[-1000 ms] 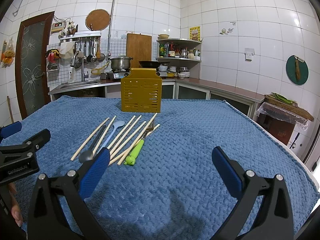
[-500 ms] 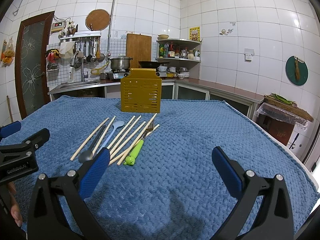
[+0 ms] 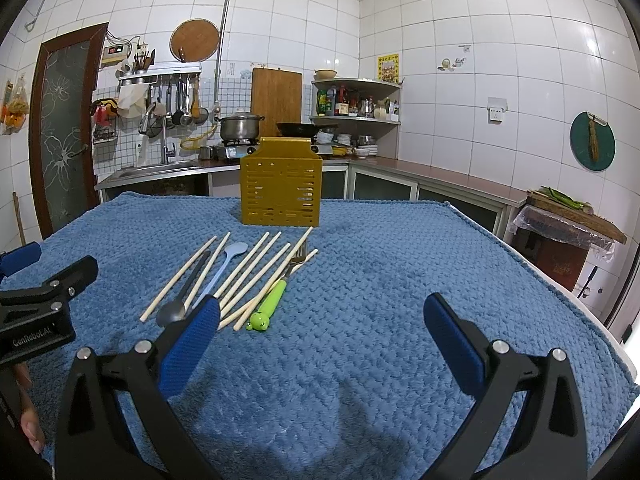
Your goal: Organize utensils
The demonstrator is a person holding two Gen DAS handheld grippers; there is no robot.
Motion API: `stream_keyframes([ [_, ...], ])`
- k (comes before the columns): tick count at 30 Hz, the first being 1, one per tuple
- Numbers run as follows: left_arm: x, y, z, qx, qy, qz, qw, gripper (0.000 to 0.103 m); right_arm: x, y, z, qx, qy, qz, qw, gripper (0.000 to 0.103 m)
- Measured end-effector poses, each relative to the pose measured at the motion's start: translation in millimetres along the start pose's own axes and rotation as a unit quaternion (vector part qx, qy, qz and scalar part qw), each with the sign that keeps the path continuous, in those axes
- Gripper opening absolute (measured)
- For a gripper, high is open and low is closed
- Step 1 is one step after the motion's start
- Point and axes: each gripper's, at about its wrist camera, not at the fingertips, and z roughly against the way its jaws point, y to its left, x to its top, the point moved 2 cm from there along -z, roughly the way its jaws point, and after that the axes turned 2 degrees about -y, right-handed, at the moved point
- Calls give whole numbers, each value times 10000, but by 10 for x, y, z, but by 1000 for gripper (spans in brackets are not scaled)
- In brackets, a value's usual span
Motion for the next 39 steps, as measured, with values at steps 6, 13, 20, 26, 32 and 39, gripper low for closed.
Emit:
stream_keyframes([
  [6, -2, -4, -1, -3, 12, -6, 10000, 98, 0, -6, -2, 2, 1, -3, 10000, 99],
  [13, -2, -1, 0, -3, 10, -3, 10000, 98, -4, -9, -7, 2, -1, -5, 10000, 99],
  [20, -1, -3, -2, -3, 14, -2, 10000, 98, -10, 15, 15, -6, -11, 2, 10000, 99],
  [26, -2, -2, -2, -5, 13, -4, 10000, 98, -11, 10, 12, -3, -2, -4, 10000, 99],
  [32, 1, 0, 2, -5, 11, 3, 10000, 98, -11, 9, 15, -2, -13, -8, 10000, 99],
  [39, -1, -11, -9, 10, 22, 22, 10000, 98, -17, 16, 21, -2, -18, -9, 10000, 99],
])
